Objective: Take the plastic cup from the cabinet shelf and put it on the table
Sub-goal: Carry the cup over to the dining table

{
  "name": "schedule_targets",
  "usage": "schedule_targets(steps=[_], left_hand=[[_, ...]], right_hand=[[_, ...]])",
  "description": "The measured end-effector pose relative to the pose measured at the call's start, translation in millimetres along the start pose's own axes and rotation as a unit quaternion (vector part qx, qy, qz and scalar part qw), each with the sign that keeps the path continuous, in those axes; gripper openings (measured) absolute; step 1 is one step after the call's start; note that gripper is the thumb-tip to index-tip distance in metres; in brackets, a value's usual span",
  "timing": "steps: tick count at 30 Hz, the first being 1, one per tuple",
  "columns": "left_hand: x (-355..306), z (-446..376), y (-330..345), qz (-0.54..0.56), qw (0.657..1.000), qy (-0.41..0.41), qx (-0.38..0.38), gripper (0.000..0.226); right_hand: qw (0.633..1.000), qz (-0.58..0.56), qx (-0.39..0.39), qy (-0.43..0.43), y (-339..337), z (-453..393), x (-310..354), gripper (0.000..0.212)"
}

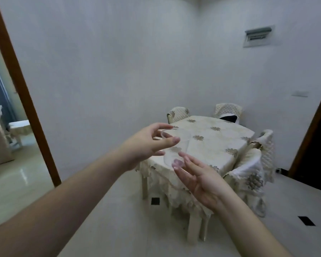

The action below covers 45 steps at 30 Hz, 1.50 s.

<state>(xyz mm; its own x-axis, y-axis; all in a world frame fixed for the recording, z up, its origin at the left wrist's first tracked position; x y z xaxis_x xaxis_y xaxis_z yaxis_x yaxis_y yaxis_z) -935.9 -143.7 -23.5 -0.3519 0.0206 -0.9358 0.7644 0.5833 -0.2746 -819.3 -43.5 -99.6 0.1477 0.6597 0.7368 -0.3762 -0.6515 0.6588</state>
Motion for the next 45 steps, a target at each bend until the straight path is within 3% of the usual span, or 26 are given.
schedule_targets(steps=[13, 33, 45], left_hand=[[24, -187, 85, -0.005, 0.998, 0.008, 0.064, 0.061], [87, -446, 218, 0.02, 0.966, 0.064, 0.251, 0.057], [84, -558, 383, 0.049, 0.935, 0.09, 0.34, 0.065]], right_hand=[[0.997, -0.054, -0.046, -0.033, -117, -104, 109, 0.023], [0.968, -0.076, -0.193, -0.144, -270, -222, 237, 0.03], [0.929, -0.139, -0.267, -0.213, -415, -224, 332, 0.042]])
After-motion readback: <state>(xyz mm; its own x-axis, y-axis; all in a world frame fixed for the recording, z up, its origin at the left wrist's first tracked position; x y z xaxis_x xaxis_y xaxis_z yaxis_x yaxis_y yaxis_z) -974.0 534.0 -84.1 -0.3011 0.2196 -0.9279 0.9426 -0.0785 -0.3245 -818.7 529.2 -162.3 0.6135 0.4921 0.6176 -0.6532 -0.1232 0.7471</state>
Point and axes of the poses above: each hand's wrist, its own z-axis away from the middle knuckle, its own y-axis out of the palm, x = y × z, the point moved 5 cm from there along -z, towards the middle knuckle, and after that the axes turned 2 degrees about y, right-handed, at the moved point
